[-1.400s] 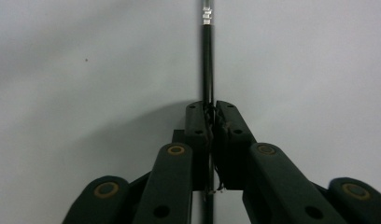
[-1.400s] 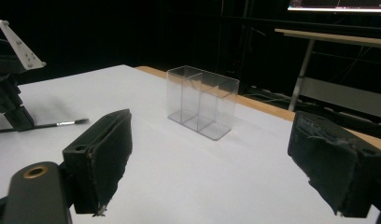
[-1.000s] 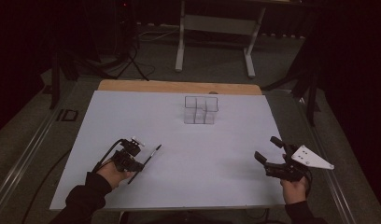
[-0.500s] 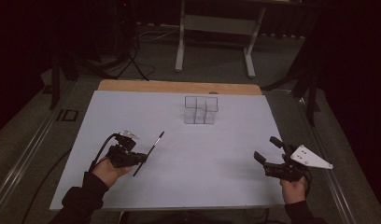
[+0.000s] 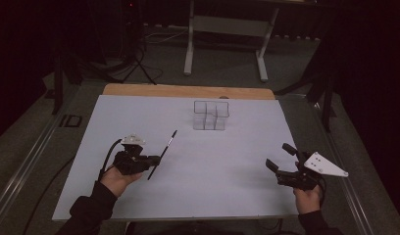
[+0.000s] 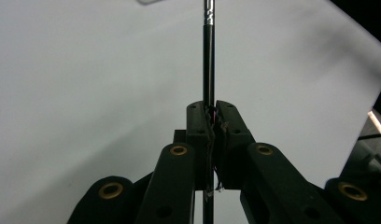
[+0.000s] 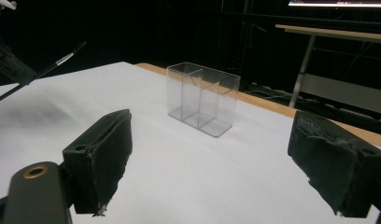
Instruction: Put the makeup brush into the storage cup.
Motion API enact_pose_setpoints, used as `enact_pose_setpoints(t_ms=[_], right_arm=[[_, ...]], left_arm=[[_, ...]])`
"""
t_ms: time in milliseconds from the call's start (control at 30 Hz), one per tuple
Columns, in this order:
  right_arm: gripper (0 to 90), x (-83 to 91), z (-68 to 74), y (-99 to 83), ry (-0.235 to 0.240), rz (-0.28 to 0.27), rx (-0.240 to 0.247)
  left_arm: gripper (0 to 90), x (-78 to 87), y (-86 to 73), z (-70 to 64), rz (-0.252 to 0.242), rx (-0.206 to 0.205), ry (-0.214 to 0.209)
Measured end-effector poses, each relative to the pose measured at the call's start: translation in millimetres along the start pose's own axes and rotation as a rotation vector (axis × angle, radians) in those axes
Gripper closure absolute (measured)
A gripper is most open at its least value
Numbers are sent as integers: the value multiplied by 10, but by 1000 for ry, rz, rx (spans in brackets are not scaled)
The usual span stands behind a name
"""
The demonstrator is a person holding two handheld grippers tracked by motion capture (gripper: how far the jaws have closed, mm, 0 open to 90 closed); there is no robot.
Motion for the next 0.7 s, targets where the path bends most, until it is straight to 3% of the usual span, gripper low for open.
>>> enact_pose_setpoints(t_ms=[100, 433, 700], right_arm=[[136, -1, 0, -1, 0, 1, 0], [136, -14, 11, -9, -3, 15, -10], [145, -77, 189, 36, 49, 40, -18]], left_arm=[[864, 19, 37, -26, -35, 2, -24], [864, -27, 108, -42, -79, 4, -39], [864, -52, 180, -91, -154, -11, -60]])
Point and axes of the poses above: each handheld gripper's, and its own axes: x roughly backward along the jaws, y roughly out of its top, z roughly to its left, the point moved 9 cm from there along -x, roughly forward along the jaws, and after that the axes turned 4 degrees about x, right-handed, at the moved point
